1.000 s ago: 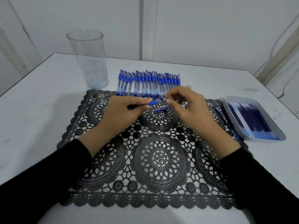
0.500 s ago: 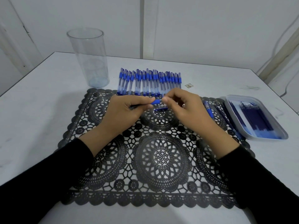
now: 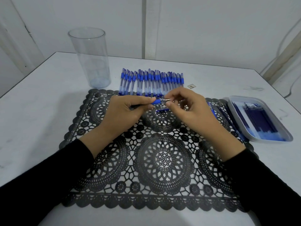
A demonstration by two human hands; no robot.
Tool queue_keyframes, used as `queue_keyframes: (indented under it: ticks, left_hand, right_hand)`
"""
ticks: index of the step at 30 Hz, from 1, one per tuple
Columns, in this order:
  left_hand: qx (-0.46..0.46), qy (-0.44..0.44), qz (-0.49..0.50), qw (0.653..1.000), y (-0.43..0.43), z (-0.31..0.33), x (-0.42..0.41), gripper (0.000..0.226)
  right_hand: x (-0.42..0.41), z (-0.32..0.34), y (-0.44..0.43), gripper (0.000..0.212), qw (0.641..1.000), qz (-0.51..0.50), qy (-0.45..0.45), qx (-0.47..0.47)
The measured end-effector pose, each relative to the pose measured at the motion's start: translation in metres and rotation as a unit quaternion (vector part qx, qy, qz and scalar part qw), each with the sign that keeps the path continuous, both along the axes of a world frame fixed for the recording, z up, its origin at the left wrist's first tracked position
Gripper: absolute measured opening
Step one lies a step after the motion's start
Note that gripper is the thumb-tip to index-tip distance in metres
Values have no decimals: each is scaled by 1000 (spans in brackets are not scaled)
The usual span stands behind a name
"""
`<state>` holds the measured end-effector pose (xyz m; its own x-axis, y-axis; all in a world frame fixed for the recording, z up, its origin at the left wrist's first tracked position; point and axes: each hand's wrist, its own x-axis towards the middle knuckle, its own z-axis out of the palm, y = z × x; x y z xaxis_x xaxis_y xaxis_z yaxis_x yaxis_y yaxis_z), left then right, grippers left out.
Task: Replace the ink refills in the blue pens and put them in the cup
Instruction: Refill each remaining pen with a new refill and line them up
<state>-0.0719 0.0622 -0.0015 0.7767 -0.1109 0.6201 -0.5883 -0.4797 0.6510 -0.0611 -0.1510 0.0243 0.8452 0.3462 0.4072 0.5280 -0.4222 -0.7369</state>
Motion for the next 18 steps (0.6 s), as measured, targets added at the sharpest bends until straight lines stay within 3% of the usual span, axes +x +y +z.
queue_keyframes:
  ticks: [18]
  left_hand:
    - [12,-26,-12,1000,1,-2,2,28]
  right_hand:
    - [-1,-1,1,6,1000,-5,6,-3]
